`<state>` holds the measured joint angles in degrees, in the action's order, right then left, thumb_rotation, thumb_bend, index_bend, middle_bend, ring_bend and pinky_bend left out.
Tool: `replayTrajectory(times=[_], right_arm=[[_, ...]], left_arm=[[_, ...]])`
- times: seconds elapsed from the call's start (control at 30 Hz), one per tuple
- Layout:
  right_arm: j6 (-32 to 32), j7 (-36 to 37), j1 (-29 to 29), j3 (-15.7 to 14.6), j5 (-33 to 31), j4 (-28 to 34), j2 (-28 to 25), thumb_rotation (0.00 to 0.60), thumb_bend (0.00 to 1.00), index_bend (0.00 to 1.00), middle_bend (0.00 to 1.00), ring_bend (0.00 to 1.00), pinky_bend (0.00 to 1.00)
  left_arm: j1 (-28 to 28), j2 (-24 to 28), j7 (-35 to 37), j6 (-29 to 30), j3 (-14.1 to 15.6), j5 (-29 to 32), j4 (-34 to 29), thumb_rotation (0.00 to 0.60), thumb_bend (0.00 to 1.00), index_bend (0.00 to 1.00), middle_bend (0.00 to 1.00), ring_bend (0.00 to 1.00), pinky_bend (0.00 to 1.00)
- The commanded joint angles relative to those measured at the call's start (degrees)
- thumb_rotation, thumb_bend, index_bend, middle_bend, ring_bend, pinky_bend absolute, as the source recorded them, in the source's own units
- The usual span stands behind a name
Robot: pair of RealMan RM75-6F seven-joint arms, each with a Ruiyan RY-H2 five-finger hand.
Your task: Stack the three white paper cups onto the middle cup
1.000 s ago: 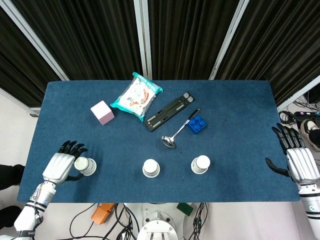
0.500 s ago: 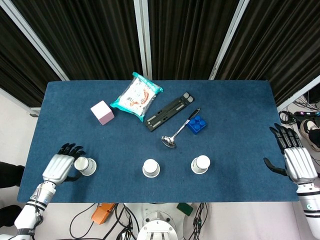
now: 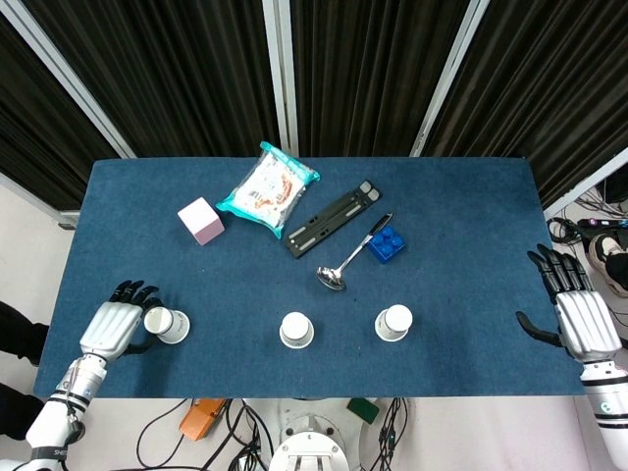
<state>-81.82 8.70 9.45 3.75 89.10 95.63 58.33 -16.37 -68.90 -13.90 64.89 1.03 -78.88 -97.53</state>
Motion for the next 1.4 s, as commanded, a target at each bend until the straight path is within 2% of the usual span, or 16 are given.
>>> replayTrajectory(times=[0.03,0.2,0.43,0.63,0.9,1.4], right_arm=[[-0.2,-0.1,-0.1,0.0,0.2,0.1,0.0,0.6,0.41,0.0,0.01,0.0,0.0],[-0.4,-0.3,-0.2,-0.2,0.4,0.3,0.0,0.6,0.41,0.0,0.01,0.0,0.0],[-1.0,-0.3,-0.6,-0.3,0.6,0.4,-0.1,0.6,0.41,0.0,0.01,0.0,0.0],[-1.5,0.3,-1.2,-0.5,0.2,0.0,-0.3,0.6,0.41,0.0,0.01,0.0,0.0],[-1.4,1.3,-1.5,-0.6,0.0,-0.9,-0.1,0.6,0.41,0.0,0.01,0.0,0.0],[-0.8,1.8,-1.3,-0.6,-0.2,-1.6,0.2,0.6,0.41,0.0,0.01,0.0,0.0]], left_arm=[[-0.4,0.4,0.9,0.2,-0.1,-1.2,-1.0,0.6,0.37,0.38,0.15,0.05,0.0],[-2.7,0.1,2.3,-0.6,-0.7,-4.8,-3.2,0.6,0.37,0.38,0.15,0.05,0.0],[-8.7,-3.3,-2.1,-5.6,-3.1,-6.6,-6.1,0.6,0.36,0.38,0.15,0.05,0.0],[-12.9,-7.4,-11.6,-9.3,-5.0,-3.1,-7.2,0.6,0.36,0.38,0.15,0.05,0.0],[-16.1,-10.7,-19.0,-11.3,-5.5,2.7,-8.6,0.6,0.36,0.38,0.15,0.05,0.0],[-18.0,-11.9,-24.3,-9.6,-3.9,7.9,-9.5,0.6,0.33,0.38,0.15,0.05,0.0]])
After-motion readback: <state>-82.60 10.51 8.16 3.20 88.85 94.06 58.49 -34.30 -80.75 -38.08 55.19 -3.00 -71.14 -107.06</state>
